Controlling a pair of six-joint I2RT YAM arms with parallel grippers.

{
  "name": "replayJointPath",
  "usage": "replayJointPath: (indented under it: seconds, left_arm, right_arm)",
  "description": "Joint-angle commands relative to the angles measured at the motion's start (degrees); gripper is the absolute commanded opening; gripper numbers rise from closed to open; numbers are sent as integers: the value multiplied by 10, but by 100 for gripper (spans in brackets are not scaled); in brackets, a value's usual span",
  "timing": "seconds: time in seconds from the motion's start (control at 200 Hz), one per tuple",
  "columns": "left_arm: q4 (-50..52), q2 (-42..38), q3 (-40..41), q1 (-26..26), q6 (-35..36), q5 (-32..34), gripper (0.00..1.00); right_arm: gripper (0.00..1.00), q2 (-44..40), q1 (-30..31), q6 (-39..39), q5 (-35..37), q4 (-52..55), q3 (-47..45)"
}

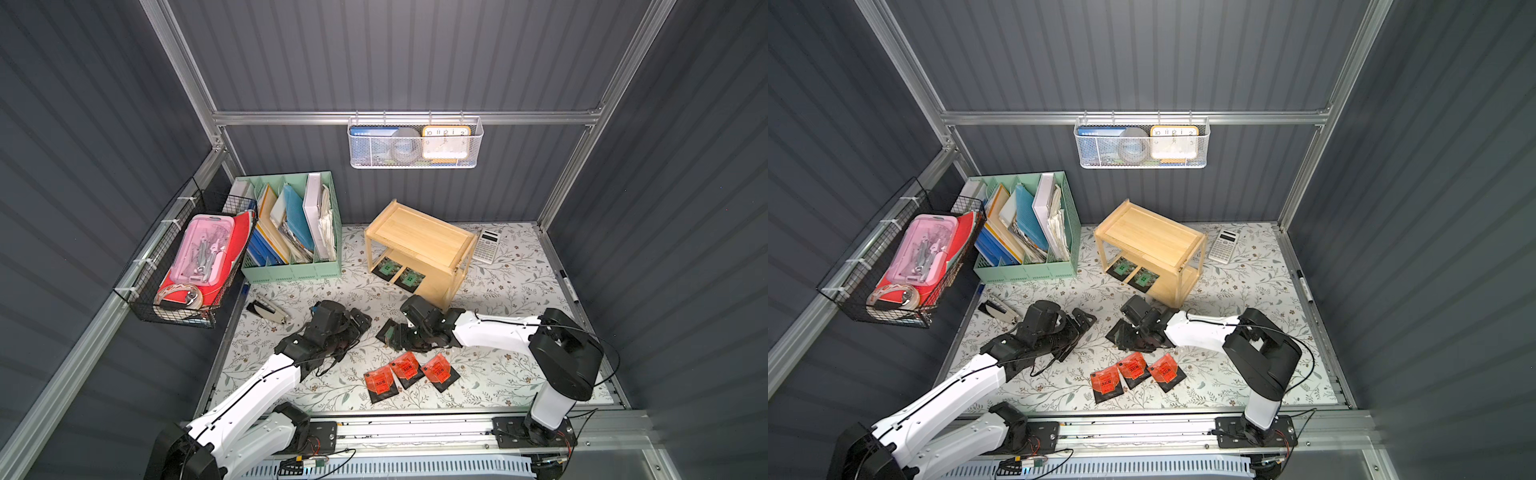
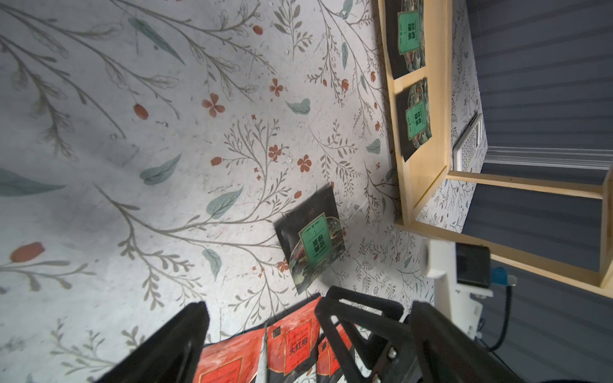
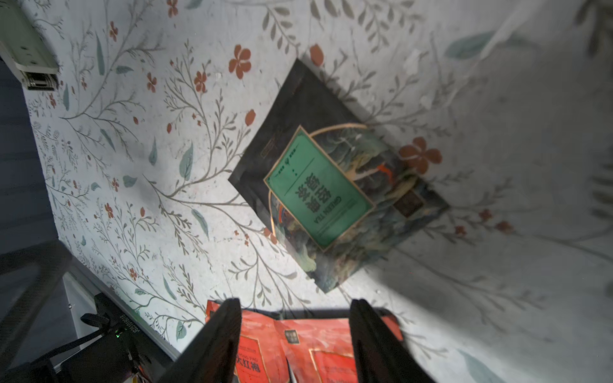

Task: Place the tea bags on the shelf by color
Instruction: Move the tea bag to the center of the board, then pick up the tea bag from the center of the board.

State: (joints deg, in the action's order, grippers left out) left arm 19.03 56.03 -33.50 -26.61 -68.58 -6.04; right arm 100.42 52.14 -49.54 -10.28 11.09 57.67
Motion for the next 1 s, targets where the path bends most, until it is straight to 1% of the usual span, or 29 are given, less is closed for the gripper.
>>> replayJointPath:
  seconds: [0.0, 0.36, 0.51, 0.79, 0.905, 0.995]
  left_arm:
    - [9, 7, -11, 5, 29, -24, 100]
    - [25, -4, -13, 6, 36, -30, 100]
    - [31, -6, -15, 7, 38, -30, 100]
    - [7, 8, -14, 7, 34, -36, 100]
    - [-4, 23, -18, 7, 38, -45, 100]
    - [-16, 36, -21, 7, 45, -51, 100]
  right_arm:
    - [58, 17, 10, -30, 3, -5, 21]
    - [58, 62, 20, -37, 1, -10, 61]
    - [58, 71, 20, -39, 15, 22, 71]
    - [59, 42, 10, -25, 93, 110, 68]
    - [59, 28, -8, -17, 101, 111, 54]
    - [59, 20, -24, -9, 87, 91, 41]
